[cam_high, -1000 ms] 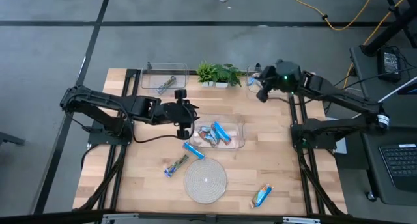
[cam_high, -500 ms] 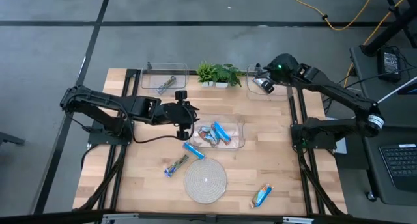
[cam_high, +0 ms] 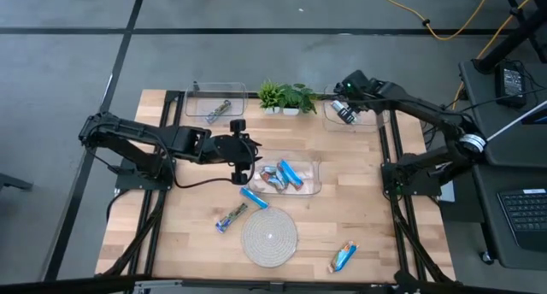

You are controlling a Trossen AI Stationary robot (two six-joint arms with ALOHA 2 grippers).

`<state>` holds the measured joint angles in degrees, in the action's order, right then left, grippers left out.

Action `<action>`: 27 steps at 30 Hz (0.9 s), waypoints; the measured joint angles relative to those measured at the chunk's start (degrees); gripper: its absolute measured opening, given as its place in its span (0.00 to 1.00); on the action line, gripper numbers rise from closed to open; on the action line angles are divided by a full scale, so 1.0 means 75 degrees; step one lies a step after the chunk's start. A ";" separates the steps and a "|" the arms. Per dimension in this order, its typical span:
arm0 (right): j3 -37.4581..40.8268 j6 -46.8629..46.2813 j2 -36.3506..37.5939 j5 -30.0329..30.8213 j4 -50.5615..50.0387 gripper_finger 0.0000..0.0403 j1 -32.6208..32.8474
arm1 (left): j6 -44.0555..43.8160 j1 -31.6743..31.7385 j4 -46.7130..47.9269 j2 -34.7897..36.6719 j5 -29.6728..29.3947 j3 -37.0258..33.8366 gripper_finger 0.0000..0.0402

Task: Pick and place Granola Bars by type
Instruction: Put the left orange granola bar into the right transparent bin

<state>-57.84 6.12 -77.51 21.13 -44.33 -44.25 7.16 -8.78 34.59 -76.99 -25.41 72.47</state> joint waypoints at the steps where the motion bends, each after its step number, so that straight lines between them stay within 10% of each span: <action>1: 0.0000 -0.0001 -0.0063 0.0026 0.0010 0.05 -0.0014 | 0.0000 -0.0017 0.0003 -0.0001 0.0001 0.0000 0.40; 27: 0.0000 0.0053 -0.0298 0.0437 0.0174 0.22 -0.0009 | -0.0083 -0.0017 0.0020 -0.0006 0.0003 0.0000 0.39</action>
<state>-57.84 6.52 -79.75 24.40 -43.03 -44.31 6.54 -8.91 34.74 -77.03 -25.39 72.47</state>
